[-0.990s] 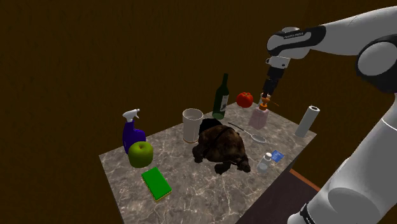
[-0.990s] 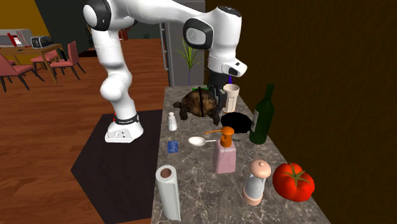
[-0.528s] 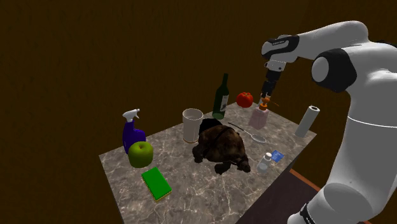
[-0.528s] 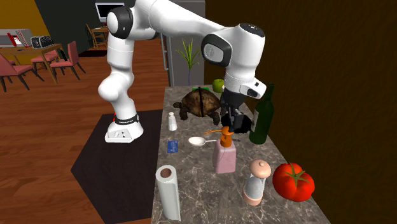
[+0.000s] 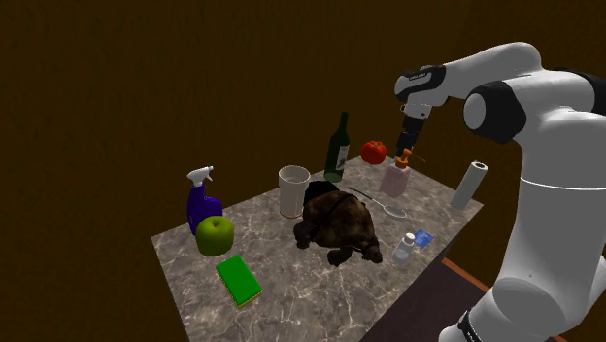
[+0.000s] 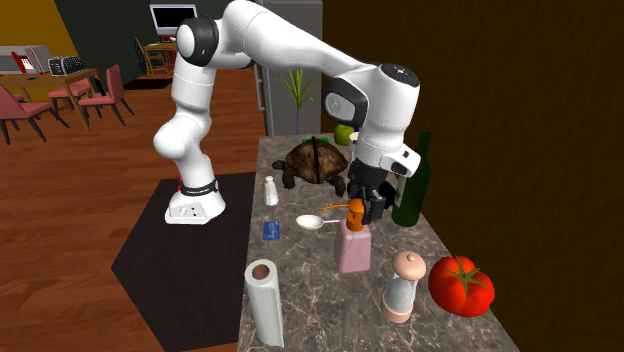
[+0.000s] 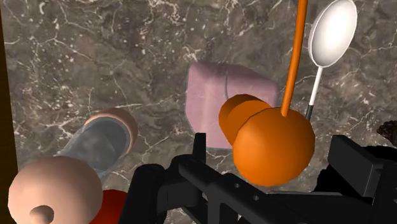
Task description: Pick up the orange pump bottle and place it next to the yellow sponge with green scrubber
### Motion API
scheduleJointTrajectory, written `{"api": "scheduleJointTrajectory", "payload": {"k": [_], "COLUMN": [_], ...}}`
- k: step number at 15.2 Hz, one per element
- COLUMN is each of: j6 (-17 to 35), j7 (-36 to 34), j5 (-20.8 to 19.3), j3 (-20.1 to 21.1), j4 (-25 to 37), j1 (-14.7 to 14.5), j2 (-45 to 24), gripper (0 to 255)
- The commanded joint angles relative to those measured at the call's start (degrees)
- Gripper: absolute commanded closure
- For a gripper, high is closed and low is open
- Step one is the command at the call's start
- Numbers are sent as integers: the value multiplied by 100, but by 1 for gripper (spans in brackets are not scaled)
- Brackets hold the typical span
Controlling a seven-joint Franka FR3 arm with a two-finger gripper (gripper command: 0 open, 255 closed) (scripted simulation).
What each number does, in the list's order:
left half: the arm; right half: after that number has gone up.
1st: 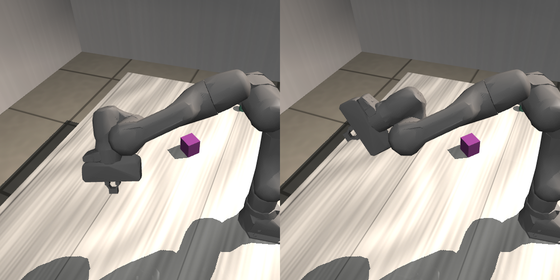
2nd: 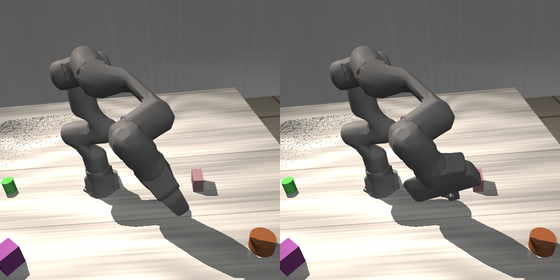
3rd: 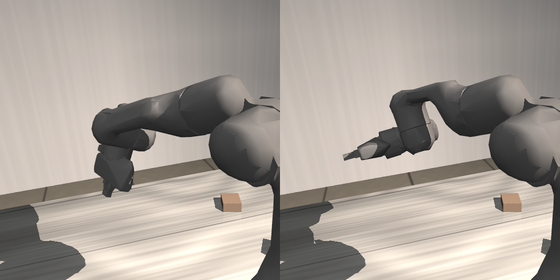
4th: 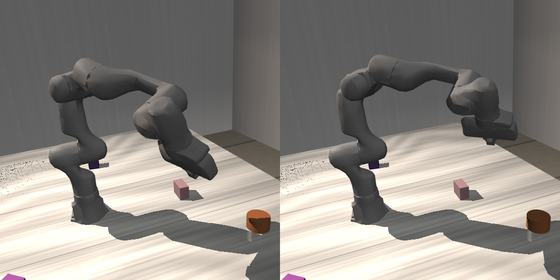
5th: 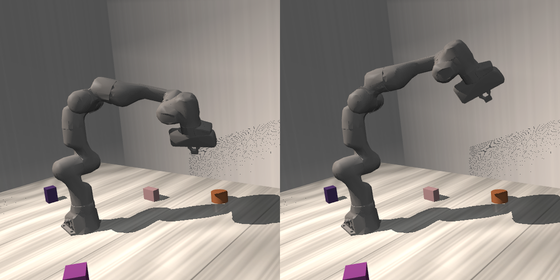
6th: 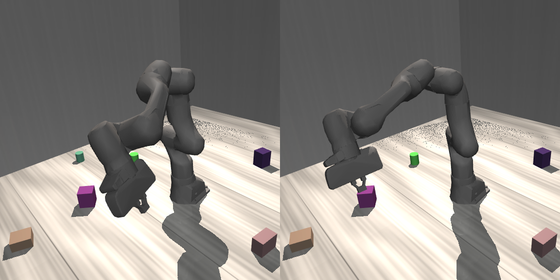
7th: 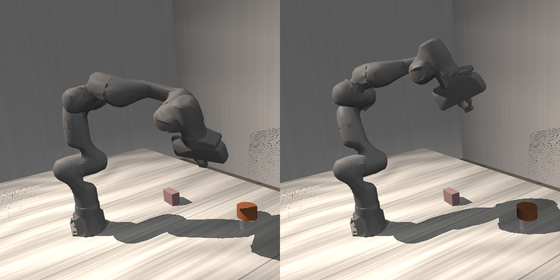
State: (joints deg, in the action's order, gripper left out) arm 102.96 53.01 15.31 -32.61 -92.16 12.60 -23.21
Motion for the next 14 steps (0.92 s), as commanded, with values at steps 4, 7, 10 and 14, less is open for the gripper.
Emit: {"api": "scheduleJointTrajectory", "payload": {"k": [4,7,10,14], "j6": [118,118,119,119], "j7": [13,13,13,13], "j5": [14,14,14,14], "j3": [8,8,8,8], "j4": [-108,-108,-108,-108], "j1": [-11,-11,-11,-11], "j2": [-11,-11,-11,-12], "gripper": [0,0,255,255]}}
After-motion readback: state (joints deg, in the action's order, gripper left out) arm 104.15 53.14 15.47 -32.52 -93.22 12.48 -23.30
